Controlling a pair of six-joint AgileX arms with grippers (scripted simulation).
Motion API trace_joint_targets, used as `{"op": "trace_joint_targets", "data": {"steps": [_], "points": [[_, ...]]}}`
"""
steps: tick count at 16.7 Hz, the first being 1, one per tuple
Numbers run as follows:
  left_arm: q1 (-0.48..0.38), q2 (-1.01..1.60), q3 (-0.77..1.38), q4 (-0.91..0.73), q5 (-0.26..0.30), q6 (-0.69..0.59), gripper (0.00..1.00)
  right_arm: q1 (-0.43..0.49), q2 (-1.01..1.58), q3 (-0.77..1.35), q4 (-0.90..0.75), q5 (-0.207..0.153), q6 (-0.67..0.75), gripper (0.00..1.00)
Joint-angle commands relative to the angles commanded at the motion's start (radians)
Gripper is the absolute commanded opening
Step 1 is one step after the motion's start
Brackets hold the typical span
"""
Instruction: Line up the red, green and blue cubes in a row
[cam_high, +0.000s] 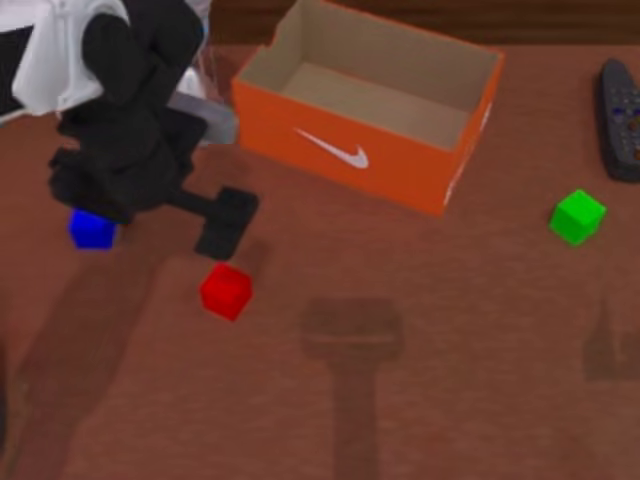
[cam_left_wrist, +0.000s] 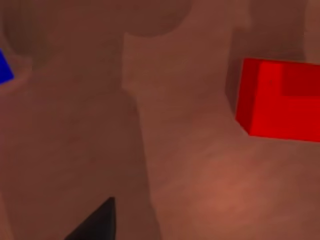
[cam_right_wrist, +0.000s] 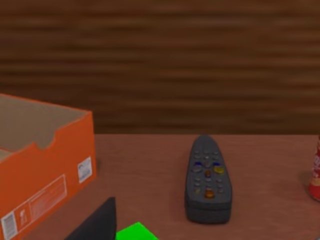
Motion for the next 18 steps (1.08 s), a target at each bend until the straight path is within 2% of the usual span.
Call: {"op": "trace_joint_targets", "data": {"steps": [5,12,15,18], "points": [[-0.051,0.225,0.191,-0.115,0.000,0.005,1.00,0.000,0.000,0.000,0.000,0.000,0.000,1.00],[-0.052,0.252,0.213,-0.126,0.000,0.005,1.00,0.000,0.000,0.000,0.000,0.000,0.000,1.00],[-0.055,0.270,0.186,-0.087,0.000,0.008,1.00,0.000,0.000,0.000,0.000,0.000,0.000,1.00],[-0.055,0.321,0.122,0.039,0.000,0.008,1.00,0.000,0.000,0.000,0.000,0.000,0.000,1.00]]}}
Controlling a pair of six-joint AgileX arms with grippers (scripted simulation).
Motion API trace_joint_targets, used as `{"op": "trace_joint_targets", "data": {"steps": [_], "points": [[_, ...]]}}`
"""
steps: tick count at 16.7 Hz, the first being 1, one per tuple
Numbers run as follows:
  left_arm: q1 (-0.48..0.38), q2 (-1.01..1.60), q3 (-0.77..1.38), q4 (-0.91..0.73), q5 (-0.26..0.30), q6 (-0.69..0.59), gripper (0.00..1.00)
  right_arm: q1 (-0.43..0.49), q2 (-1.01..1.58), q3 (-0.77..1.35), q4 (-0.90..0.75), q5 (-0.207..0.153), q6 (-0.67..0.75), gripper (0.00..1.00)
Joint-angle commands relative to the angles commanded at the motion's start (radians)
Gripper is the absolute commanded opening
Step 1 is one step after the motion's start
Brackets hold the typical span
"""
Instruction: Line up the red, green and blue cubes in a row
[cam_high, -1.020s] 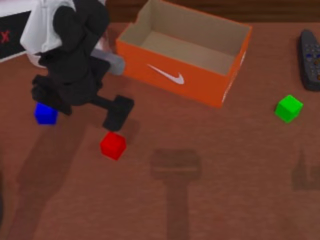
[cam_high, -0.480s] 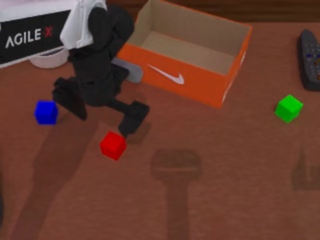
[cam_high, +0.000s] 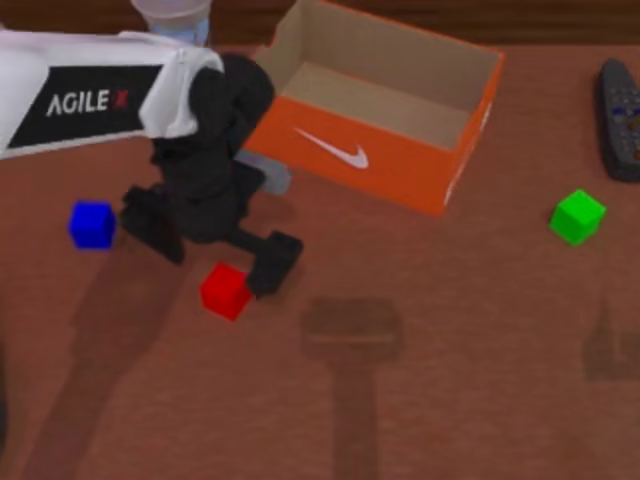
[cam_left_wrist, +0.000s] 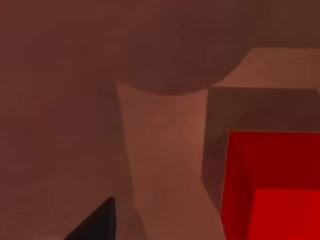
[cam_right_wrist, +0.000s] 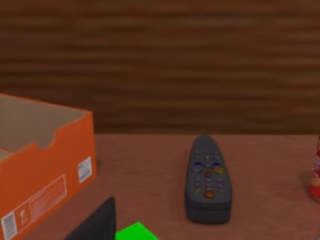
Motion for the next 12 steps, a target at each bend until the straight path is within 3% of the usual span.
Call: {"op": "trace_joint_targets", "data": {"steps": [4,8,12], "points": [[-0.001,0.061,-0.074,0.131,0.001,0.000,1.00,0.000,0.000,0.000,0.000,0.000,0.000,1.00],[-0.001,0.065,-0.079,0.138,0.001,0.000,1.00,0.000,0.000,0.000,0.000,0.000,0.000,1.00],[-0.001,0.065,-0.079,0.138,0.001,0.000,0.70,0.000,0.000,0.000,0.000,0.000,0.000,1.00]]}}
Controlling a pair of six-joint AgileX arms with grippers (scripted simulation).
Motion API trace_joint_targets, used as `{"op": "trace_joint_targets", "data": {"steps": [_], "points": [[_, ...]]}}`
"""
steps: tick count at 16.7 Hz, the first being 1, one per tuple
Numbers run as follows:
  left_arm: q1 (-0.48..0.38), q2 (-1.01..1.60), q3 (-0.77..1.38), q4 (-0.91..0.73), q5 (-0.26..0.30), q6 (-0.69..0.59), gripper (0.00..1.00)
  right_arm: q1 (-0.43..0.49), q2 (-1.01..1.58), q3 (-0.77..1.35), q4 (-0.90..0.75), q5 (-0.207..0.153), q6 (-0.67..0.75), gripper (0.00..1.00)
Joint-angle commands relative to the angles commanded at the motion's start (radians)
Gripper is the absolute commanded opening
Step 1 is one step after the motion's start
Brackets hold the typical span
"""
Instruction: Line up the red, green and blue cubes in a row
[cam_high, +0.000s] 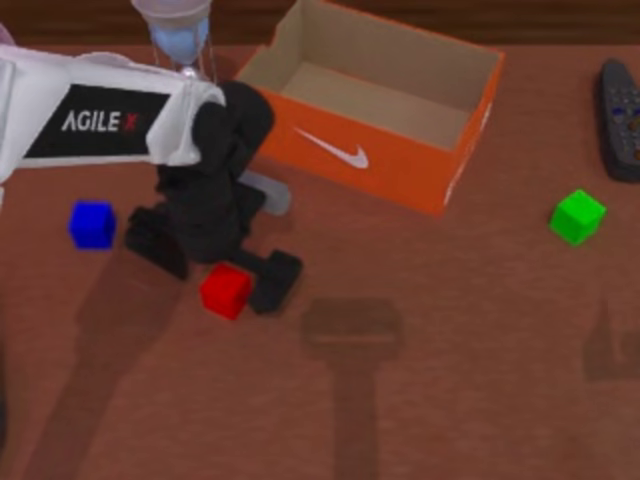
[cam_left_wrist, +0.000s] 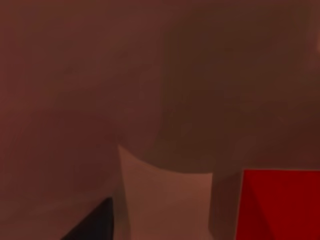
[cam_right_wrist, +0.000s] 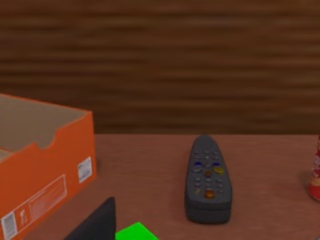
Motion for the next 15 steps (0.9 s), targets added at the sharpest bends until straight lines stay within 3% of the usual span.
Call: {"op": "trace_joint_targets", "data": {"steps": [9,15], "points": [[0.000,0.000,0.000,0.000,0.000,0.000,0.02,0.000,0.000,0.000,0.000,0.000,0.000,1.00],[0.000,0.000,0.000,0.000,0.000,0.000,0.00,0.000,0.000,0.000,0.000,0.000,0.000,1.00]]}}
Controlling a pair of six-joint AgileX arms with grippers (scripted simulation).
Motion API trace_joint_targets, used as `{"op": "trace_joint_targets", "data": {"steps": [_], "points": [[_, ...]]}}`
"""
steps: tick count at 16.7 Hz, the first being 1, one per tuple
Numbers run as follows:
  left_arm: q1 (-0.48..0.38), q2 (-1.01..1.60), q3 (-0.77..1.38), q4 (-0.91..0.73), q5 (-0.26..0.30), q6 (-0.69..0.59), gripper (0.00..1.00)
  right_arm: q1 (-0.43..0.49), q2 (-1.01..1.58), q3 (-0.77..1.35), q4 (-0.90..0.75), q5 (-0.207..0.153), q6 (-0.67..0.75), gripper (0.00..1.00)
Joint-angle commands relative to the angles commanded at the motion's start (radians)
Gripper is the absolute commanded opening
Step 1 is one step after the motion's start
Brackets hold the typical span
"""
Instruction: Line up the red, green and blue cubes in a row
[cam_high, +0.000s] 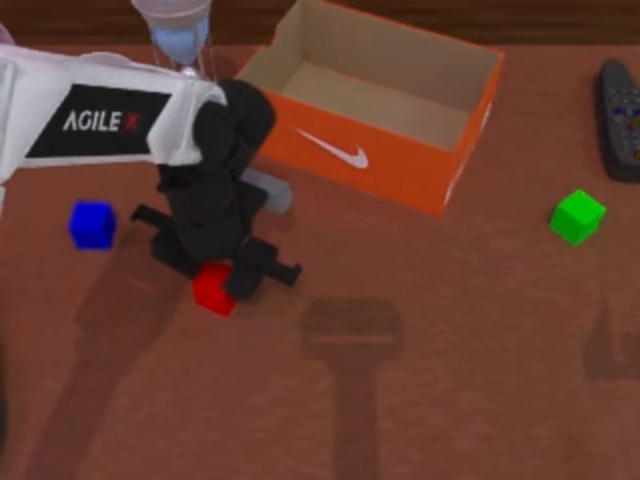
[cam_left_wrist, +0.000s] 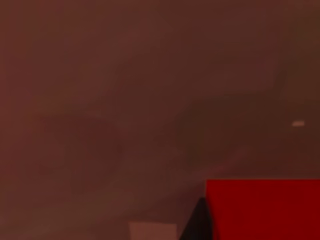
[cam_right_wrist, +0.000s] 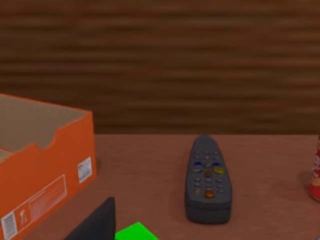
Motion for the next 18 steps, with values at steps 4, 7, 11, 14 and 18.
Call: {"op": "trace_joint_targets", "data": {"steps": [4,7,11,14,18], "points": [[0.001,-0.040,0.017,-0.018,0.002,-0.001,0.00,0.000,0.000,0.000,0.000,0.000,0.000,1.00],[0.010,-0.067,0.065,-0.091,0.001,-0.005,0.00,0.000,0.000,0.000,0.000,0.000,0.000,1.00],[0.018,-0.125,0.145,-0.239,0.001,-0.003,0.00,0.000,0.000,0.000,0.000,0.000,0.000,1.00],[0.020,-0.137,0.157,-0.255,0.001,-0.003,0.00,0.000,0.000,0.000,0.000,0.000,0.000,1.00],[0.008,-0.139,0.149,-0.252,0.000,-0.016,0.00,0.000,0.000,0.000,0.000,0.000,0.000,1.00]]}}
